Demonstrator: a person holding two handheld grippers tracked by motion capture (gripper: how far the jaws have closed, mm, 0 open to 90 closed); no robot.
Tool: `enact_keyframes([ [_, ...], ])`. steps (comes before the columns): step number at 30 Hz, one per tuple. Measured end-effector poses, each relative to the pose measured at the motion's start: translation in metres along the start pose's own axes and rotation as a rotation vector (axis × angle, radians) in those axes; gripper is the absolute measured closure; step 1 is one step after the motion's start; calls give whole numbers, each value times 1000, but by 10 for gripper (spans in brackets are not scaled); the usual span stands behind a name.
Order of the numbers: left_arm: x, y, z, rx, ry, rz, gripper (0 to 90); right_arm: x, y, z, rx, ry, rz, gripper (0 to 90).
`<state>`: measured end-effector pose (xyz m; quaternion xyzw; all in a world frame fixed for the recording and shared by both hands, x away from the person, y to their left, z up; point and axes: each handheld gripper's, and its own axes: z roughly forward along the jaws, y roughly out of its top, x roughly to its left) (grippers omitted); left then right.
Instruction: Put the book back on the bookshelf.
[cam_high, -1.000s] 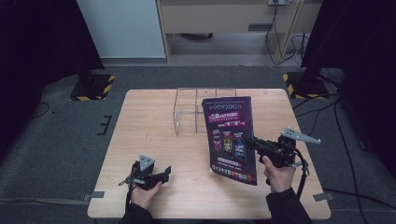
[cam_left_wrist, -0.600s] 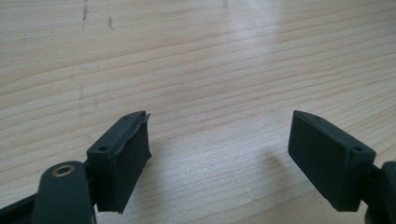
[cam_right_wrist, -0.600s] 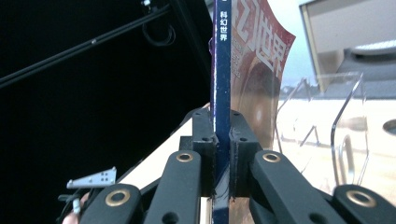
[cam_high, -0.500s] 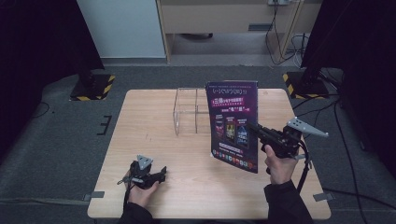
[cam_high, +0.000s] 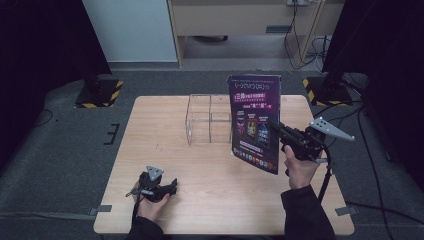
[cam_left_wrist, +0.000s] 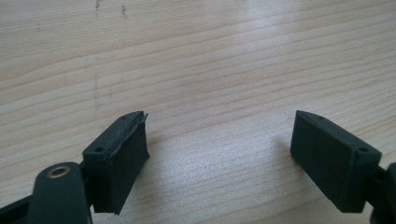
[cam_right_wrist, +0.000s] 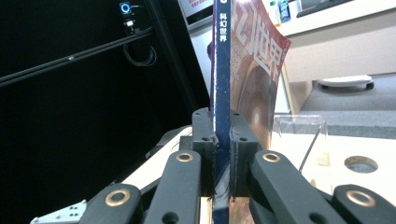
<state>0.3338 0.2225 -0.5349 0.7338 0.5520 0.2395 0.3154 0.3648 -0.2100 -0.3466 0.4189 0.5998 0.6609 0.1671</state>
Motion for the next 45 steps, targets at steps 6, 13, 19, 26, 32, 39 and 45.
enact_keyframes([
  [6, 0, 1, 1, 5, 8, -5, 145, -1, 7, 7, -26, -21, -15, 846],
  [13, 1, 1, 2, 8, 7, -8, 126, -3, 10, 16, -52, -45, -28, 845],
  [19, 1, 1, 2, 10, 5, -6, 118, -10, 9, 24, -61, -68, -29, 846],
  [26, 1, 1, 2, 11, 4, -5, 113, -15, 10, 34, -71, -99, -42, 845],
  [32, 1, 1, 2, 12, 4, -3, 110, -18, 11, 42, -90, -126, -61, 845],
  [39, 1, 1, 2, 12, 4, -3, 109, -22, 9, 53, -87, -157, -70, 845],
  [45, 1, 1, 2, 12, 4, -3, 109, -25, 1, 63, -91, -176, -77, 845],
])
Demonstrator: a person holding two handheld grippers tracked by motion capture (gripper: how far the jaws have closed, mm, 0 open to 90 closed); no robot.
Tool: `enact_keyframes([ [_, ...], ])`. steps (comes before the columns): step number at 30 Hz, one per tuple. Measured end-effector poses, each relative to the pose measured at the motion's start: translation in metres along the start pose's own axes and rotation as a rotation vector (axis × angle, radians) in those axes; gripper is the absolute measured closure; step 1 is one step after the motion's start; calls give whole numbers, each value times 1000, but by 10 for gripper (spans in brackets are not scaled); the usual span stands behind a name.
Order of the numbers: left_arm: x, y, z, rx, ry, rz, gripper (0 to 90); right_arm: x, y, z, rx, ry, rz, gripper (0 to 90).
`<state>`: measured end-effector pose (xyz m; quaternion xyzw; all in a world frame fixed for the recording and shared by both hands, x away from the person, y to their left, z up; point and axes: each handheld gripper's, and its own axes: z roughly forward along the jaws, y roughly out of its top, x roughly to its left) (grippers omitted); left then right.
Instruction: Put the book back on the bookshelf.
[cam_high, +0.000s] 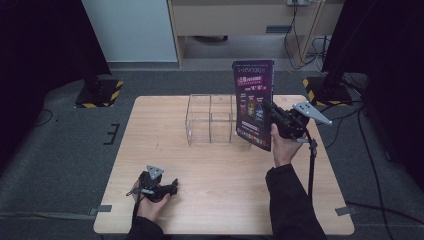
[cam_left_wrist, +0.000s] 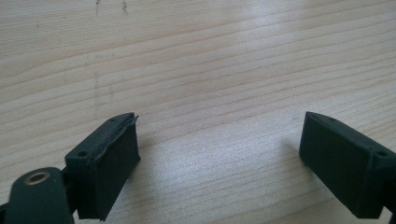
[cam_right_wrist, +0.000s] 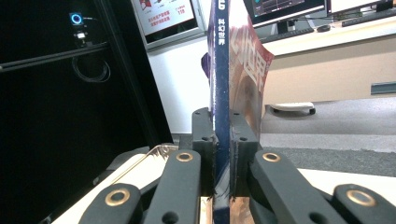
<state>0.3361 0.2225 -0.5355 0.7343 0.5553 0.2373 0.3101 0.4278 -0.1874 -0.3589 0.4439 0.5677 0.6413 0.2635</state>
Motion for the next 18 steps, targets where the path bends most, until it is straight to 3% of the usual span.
enact_keyframes([
  [18, 0, 0, 0, 0, -1, 1, 107, -3, -28, 19, 14, -53, -21, 845],
])
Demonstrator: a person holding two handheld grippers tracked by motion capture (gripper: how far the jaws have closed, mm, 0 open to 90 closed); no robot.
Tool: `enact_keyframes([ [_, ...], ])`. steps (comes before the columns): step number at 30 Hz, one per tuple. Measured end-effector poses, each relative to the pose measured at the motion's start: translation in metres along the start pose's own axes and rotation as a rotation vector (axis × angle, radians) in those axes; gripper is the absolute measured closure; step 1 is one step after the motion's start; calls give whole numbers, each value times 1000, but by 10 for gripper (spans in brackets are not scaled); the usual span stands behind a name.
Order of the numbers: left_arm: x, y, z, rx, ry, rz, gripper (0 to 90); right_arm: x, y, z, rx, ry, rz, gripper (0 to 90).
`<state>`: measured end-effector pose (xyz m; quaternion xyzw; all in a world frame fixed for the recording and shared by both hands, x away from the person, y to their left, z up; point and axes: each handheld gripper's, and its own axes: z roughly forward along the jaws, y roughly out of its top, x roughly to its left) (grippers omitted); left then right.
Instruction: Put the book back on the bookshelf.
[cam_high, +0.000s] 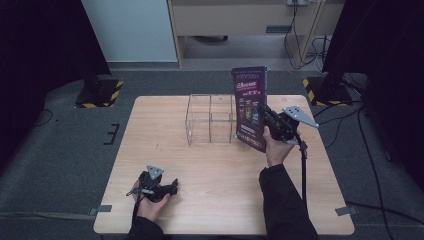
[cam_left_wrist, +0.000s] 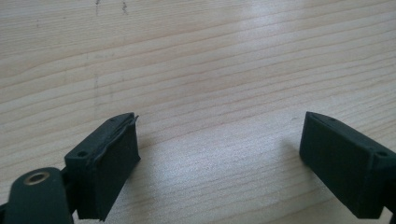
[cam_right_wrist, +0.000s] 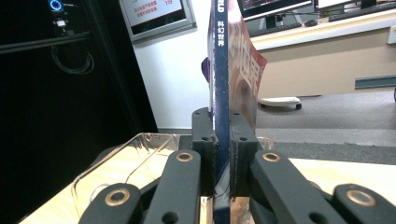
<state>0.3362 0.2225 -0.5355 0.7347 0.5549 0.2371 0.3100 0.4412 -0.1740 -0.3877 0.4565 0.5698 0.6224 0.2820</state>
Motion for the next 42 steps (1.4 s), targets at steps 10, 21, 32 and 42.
enact_keyframes([
  [10, 0, 0, 0, 0, 0, 0, 107, 3, -16, 3, -33, -20, -25, 845],
  [21, 0, 0, 0, 0, 0, 0, 107, 8, -30, 6, -26, -28, -53, 845],
  [32, 0, 0, 0, 0, 0, 0, 107, 8, -30, 2, -7, -29, -98, 842],
  [42, 0, 0, 0, 0, 0, -2, 107, 4, -40, -7, 71, -37, -100, 840],
])
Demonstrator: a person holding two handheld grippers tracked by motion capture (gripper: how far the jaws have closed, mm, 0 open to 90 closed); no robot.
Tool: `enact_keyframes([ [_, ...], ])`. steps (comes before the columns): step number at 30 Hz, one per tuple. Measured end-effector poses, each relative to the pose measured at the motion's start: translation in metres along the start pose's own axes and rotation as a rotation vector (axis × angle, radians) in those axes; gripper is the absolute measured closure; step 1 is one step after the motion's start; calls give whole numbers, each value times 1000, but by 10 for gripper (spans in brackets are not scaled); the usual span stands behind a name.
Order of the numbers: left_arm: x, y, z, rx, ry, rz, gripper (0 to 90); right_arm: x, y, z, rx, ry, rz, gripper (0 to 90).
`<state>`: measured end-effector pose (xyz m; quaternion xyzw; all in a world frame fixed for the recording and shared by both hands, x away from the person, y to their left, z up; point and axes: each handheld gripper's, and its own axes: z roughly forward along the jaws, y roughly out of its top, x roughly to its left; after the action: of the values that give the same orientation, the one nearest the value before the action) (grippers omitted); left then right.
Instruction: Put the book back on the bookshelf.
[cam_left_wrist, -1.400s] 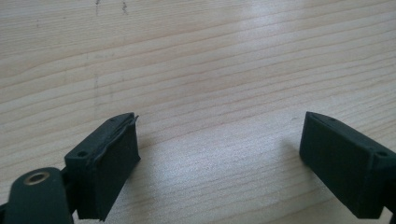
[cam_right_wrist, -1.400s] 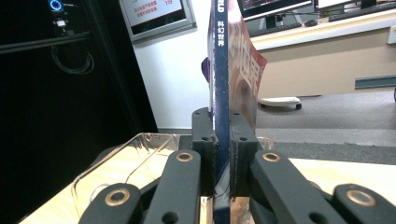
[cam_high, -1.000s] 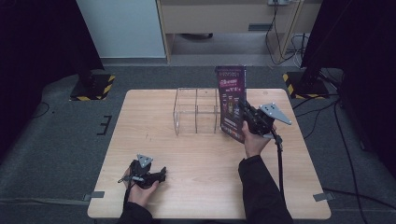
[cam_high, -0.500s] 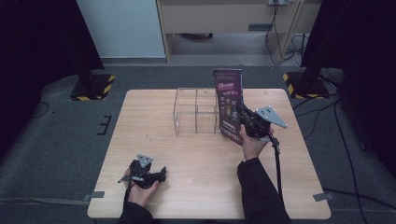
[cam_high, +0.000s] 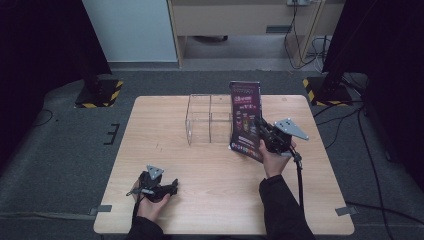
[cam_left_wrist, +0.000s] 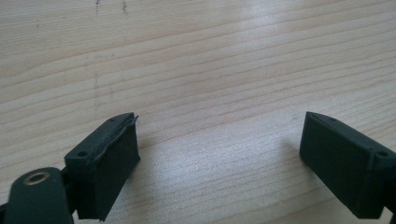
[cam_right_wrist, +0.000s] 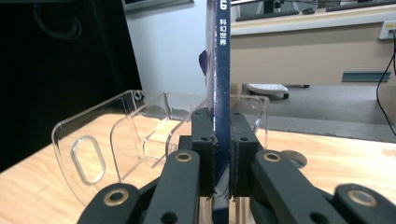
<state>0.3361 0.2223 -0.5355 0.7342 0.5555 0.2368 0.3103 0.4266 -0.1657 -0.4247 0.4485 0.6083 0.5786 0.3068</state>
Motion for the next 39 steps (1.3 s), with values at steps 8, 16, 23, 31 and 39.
enact_keyframes([
  [8, 0, 0, 0, 3, 1, 4, 105, -4, -3, -4, -11, 23, 25, 843],
  [16, 0, 0, 0, 3, 0, 5, 104, -2, 11, -1, -68, 24, 47, 845],
  [23, 0, 0, 0, 0, 1, 2, 104, -7, 20, 8, -112, 4, 71, 845],
  [31, 0, 0, 0, 3, 0, 5, 104, -2, 12, 18, -138, -14, 60, 844],
  [39, 0, 0, 0, 3, 0, 5, 103, 3, -1, 14, -154, -37, 31, 843],
])
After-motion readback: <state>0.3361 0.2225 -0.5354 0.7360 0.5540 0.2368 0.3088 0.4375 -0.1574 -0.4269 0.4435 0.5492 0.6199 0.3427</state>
